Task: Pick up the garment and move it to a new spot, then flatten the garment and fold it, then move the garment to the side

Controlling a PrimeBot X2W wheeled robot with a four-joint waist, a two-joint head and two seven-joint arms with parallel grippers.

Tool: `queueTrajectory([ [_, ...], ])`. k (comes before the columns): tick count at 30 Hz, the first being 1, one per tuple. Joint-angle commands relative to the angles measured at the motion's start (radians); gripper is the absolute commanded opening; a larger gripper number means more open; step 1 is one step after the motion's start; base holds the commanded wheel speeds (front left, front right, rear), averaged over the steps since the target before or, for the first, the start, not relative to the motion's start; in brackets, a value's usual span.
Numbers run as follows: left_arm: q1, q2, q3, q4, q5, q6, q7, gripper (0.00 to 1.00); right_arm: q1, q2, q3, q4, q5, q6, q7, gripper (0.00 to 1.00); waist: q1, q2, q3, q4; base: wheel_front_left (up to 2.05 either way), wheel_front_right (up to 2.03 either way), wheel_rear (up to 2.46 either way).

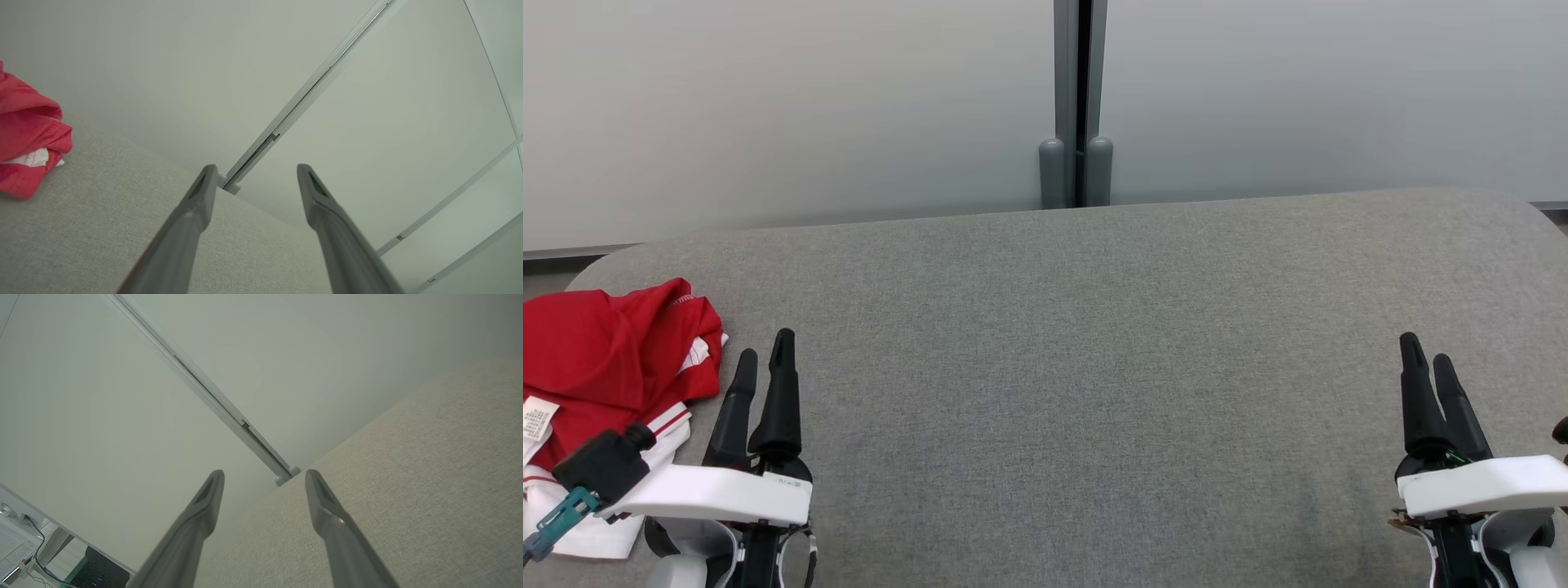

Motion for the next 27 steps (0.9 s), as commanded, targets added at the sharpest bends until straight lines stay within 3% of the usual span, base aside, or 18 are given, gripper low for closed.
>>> queueTrajectory([
  [1, -0.003, 0.013, -0.004, -0.015, 0.04, 0.002, -0.008, 1.0, -0.006, -0.01, 0.002, -0.015, -0.038, 0.0, -0.01, 1.0, 0.0, 0.0, -0.001, 0.0, 0.0, 0.0, 0.0],
  [27, 0.023, 0.035, -0.049, 0.093, 0.396, 0.051, -0.084, 1.0, 0.026, -0.003, 0.053, 0.013, -0.421, 0.0, -0.011, 1.0, 0.0, 0.0, -0.015, -0.003, 0.0, 0.0, 0.0],
])
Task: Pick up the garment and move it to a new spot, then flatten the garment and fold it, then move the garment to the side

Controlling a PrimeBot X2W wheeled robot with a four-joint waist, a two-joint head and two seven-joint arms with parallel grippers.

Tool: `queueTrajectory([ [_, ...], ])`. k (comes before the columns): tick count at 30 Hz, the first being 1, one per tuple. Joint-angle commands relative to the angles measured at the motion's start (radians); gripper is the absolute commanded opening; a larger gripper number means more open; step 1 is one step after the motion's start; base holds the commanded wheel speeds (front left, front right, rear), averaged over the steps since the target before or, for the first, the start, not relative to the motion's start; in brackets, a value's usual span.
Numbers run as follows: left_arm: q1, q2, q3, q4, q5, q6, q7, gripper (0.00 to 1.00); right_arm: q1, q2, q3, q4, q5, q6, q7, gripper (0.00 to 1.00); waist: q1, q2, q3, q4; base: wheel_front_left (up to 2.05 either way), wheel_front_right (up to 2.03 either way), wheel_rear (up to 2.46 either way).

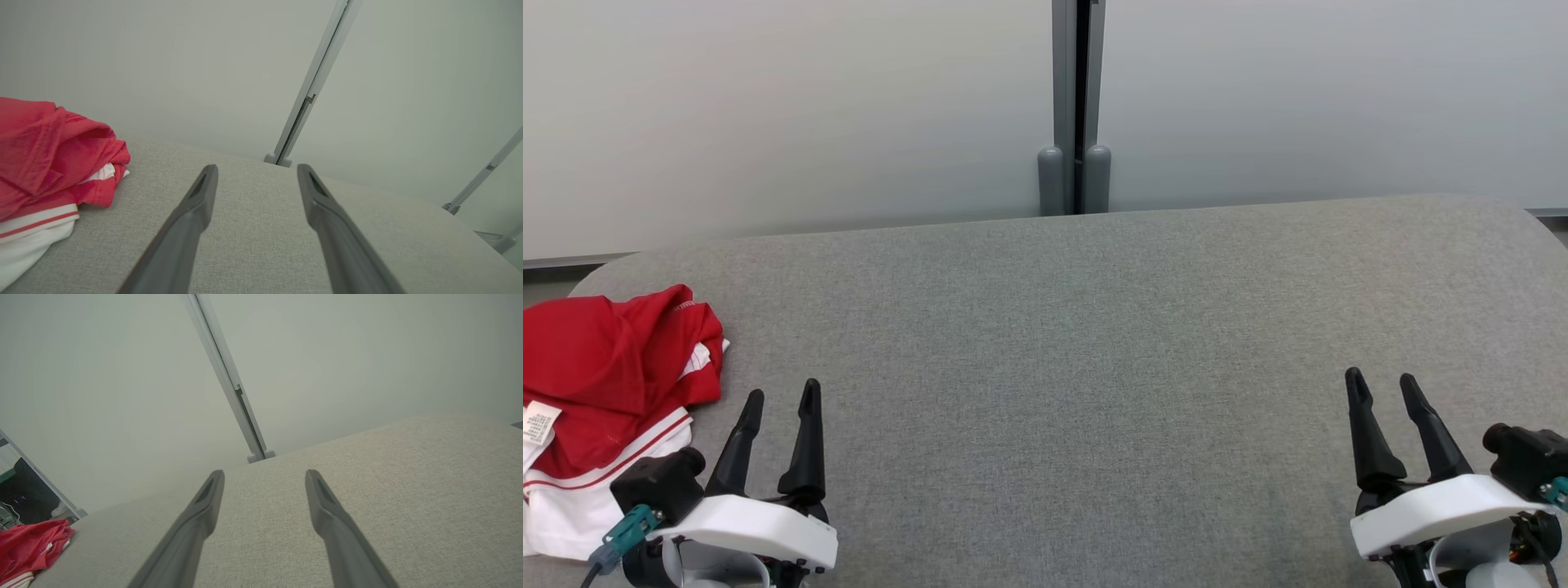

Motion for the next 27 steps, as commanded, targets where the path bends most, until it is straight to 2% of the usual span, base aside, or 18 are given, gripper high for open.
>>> queueTrajectory([
  [1, -0.011, 0.011, -0.004, -0.002, 0.033, 0.007, -0.01, 1.0, -0.004, -0.004, 0.004, -0.007, -0.032, 0.0, -0.002, 1.0, 0.0, 0.0, -0.001, 0.0, 0.0, 0.0, 0.0],
  [27, -0.026, 0.02, -0.034, 0.059, 0.248, 0.057, -0.065, 1.0, 0.022, 0.016, 0.015, -0.015, -0.268, 0.0, -0.01, 1.0, 0.0, 0.0, -0.002, 0.0, 0.0, 0.0, 0.0],
])
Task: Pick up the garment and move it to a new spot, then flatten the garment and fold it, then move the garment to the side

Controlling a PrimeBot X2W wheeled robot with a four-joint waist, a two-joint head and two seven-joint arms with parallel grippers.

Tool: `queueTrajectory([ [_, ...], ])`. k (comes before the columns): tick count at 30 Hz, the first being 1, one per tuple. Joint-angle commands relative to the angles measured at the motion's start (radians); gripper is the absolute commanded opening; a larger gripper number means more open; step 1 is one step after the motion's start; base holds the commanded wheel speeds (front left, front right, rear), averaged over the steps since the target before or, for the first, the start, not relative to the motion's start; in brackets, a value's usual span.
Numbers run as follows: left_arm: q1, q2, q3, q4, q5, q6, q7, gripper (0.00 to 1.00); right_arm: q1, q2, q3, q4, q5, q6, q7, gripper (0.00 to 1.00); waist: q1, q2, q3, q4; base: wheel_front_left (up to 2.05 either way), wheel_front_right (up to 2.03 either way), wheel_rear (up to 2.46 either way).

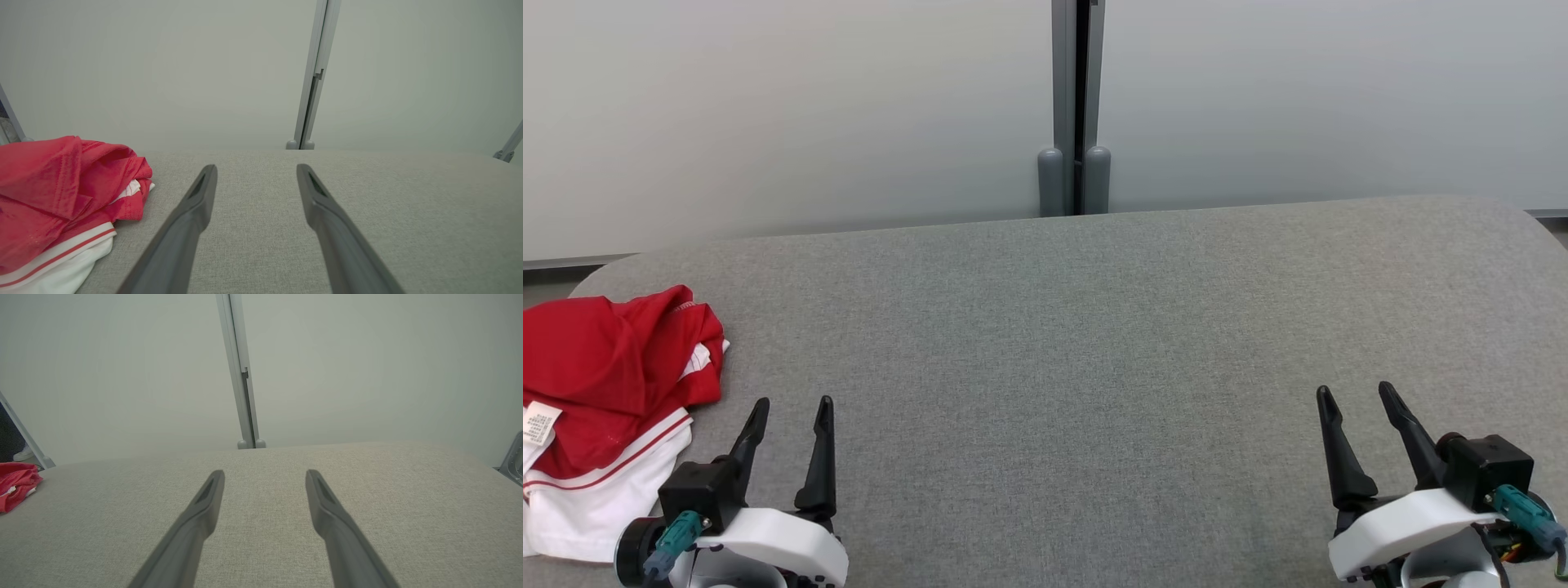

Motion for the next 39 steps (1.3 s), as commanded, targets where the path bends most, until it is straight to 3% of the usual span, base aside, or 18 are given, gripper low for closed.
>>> queueTrajectory([
  [1, -0.021, 0.007, -0.003, 0.0, 0.025, 0.006, -0.01, 1.0, 0.002, 0.0, 0.0, -0.008, -0.027, 0.0, -0.01, 1.0, 0.0, 0.0, 0.0, 0.001, 0.0, 0.0, 0.0],
  [23, -0.02, -0.004, 0.003, 0.054, 0.101, 0.019, -0.05, 1.0, 0.014, 0.025, -0.005, 0.009, -0.121, 0.0, -0.022, 1.0, 0.0, 0.0, -0.005, 0.005, 0.0, 0.0, 0.0],
  [39, -0.032, -0.008, -0.002, 0.07, 0.075, 0.029, -0.046, 1.0, 0.013, 0.029, -0.012, 0.023, -0.115, 0.0, -0.014, 1.0, 0.0, 0.0, -0.007, 0.024, 0.0, 0.0, 0.0],
])
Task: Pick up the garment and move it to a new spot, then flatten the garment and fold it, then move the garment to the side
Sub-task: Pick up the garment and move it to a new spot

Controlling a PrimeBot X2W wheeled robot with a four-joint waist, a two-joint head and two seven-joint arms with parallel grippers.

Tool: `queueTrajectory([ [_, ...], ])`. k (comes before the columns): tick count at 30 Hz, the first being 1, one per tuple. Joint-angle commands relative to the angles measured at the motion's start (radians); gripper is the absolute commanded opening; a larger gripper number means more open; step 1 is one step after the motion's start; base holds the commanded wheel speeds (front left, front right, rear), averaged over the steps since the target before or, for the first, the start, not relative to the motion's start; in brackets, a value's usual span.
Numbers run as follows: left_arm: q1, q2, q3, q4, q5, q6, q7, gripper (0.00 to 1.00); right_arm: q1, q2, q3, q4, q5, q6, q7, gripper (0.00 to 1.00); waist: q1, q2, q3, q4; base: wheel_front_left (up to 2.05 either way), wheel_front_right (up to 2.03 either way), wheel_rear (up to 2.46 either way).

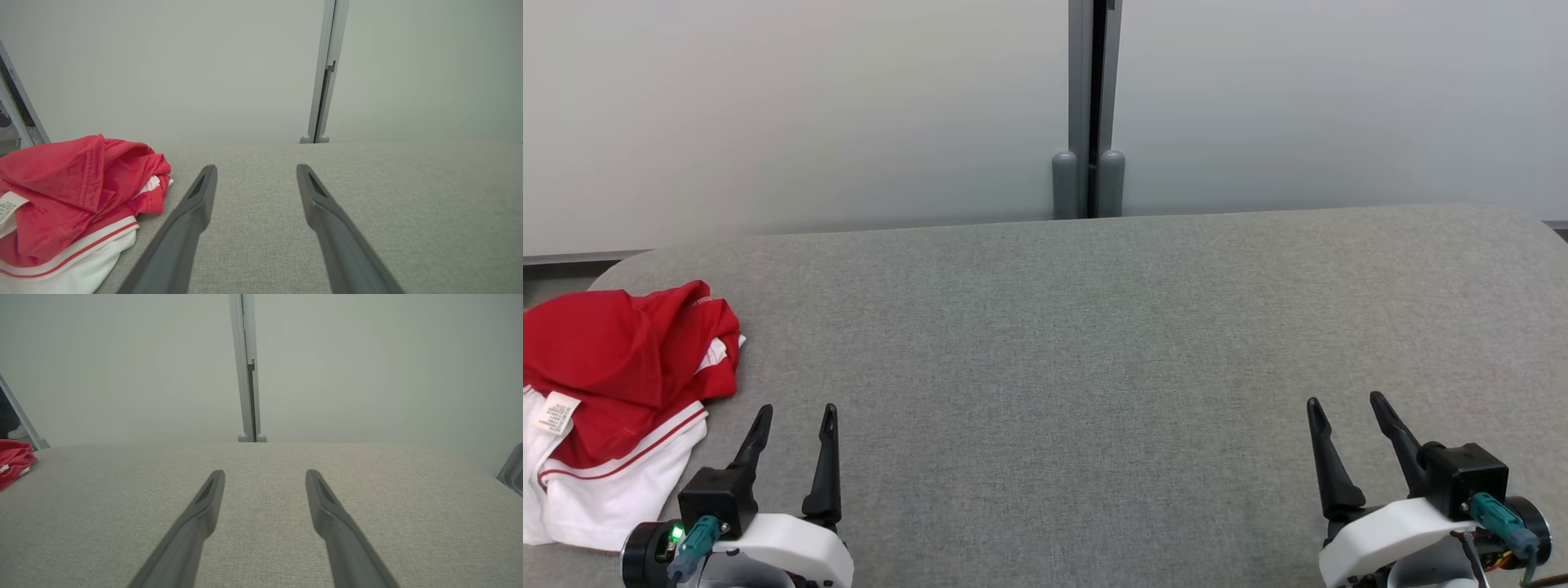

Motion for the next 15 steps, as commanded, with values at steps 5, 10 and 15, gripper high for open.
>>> queueTrajectory([
  [5, -0.024, 0.007, 0.0, 0.008, -0.014, 0.005, 0.006, 1.0, 0.008, -0.005, -0.002, -0.011, -0.015, 0.0, -0.001, 1.0, 0.0, -0.0001, -0.001, 0.032, 0.0, 0.0, 0.0],
  [10, -0.04, 0.006, -0.002, 0.005, -0.017, 0.01, 0.005, 1.0, 0.009, -0.005, -0.001, -0.028, -0.017, 0.0, 0.002, 1.0, 0.0, -0.0001, 0.003, 0.102, 0.0, 0.0, 0.0],
  [15, -0.052, 0.014, 0.004, 0.008, -0.026, 0.012, 0.004, 1.0, 0.003, -0.004, 0.006, -0.047, -0.011, 0.0, 0.007, 1.0, 0.0, -0.0001, 0.008, 0.204, 0.0, 0.0, 0.0],
])
